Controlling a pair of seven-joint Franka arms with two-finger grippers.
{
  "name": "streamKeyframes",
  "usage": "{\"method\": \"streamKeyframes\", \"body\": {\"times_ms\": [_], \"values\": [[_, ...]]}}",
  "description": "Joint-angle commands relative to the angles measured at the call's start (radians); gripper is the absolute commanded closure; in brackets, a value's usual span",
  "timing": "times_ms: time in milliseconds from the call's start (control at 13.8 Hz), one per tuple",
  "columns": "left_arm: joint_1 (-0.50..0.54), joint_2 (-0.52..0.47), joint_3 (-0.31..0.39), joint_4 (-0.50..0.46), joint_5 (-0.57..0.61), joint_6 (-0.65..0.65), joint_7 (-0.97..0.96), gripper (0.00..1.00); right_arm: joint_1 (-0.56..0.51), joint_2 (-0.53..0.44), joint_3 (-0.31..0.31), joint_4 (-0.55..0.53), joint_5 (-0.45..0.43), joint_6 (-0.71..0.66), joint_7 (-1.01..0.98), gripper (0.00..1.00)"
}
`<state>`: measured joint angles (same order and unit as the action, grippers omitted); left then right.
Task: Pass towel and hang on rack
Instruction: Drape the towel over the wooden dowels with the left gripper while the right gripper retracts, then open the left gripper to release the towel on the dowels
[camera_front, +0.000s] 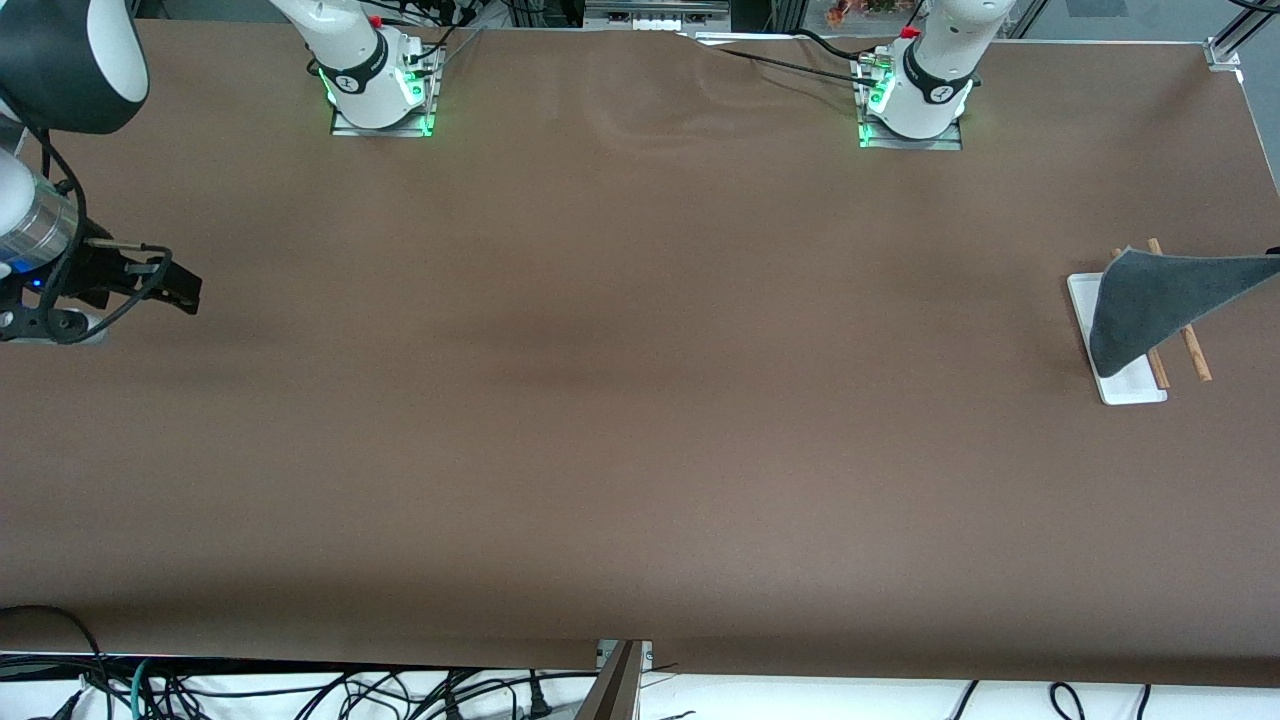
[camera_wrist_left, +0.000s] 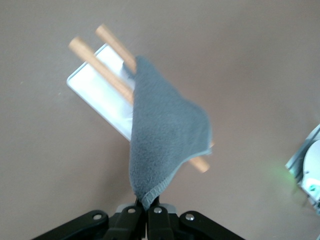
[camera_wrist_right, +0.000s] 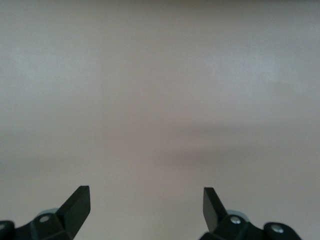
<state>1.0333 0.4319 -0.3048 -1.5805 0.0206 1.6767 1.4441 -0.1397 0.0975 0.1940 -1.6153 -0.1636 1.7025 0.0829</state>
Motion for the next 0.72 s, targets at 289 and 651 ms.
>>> {"method": "streamKeyframes", "body": {"times_ms": [289,651], "values": [[0.071,0.134,-0.019,0.080,0.032,0.075,0.094,0.91,-0.015,-0.128,-0.106,-0.051,0.179,-0.047,-0.118,0.00],[0.093,0.182,-0.020,0.108,0.030,0.078,0.137,0.62,-0.017,-0.128,-0.105,-0.025,0.174,-0.092,-0.147,0.00]]}}
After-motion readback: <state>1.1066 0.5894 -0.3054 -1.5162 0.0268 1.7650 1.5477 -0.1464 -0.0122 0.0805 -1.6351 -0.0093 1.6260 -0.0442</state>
